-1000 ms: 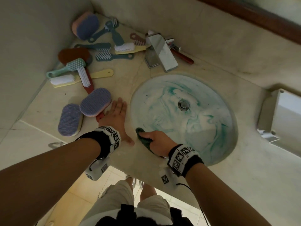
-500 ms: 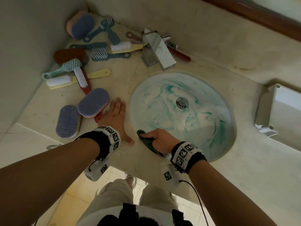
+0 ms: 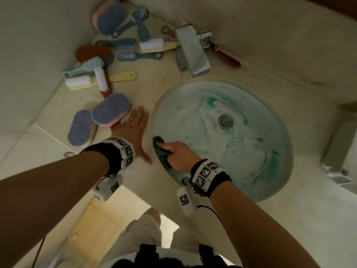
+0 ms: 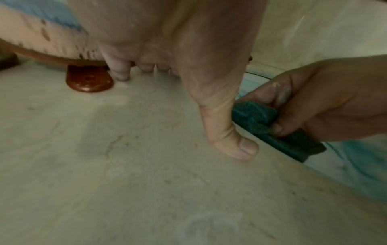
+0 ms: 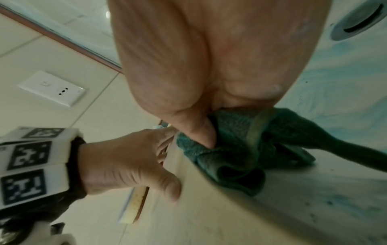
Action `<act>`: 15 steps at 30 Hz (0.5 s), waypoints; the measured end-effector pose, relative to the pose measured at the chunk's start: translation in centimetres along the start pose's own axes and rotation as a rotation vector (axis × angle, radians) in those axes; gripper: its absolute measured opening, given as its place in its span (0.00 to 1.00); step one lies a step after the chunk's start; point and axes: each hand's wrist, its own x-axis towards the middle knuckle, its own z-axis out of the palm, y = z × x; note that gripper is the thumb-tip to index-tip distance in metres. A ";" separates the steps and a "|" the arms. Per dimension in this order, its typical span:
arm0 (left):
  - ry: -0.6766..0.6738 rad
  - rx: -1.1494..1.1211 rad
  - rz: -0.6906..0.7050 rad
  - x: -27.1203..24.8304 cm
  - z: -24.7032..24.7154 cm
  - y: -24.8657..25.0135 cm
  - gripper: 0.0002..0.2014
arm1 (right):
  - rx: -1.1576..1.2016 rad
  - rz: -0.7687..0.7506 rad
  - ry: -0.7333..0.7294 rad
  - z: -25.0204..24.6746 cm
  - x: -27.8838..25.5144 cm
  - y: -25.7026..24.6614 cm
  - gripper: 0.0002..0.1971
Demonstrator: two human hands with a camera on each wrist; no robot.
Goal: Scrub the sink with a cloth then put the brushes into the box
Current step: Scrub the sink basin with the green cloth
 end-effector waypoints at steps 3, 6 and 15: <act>0.002 0.005 -0.001 0.0 -0.1 0.4 0.82 | -0.064 -0.037 -0.006 -0.4 0.3 -0.2 0.32; 0.021 0.027 -0.021 0.2 0.1 0.5 0.83 | -0.119 -0.099 0.065 -1.0 1.8 -1.7 0.32; 0.038 0.022 -0.034 0.4 0.4 -0.1 0.83 | -0.049 -0.133 0.103 -1.6 2.7 -2.2 0.30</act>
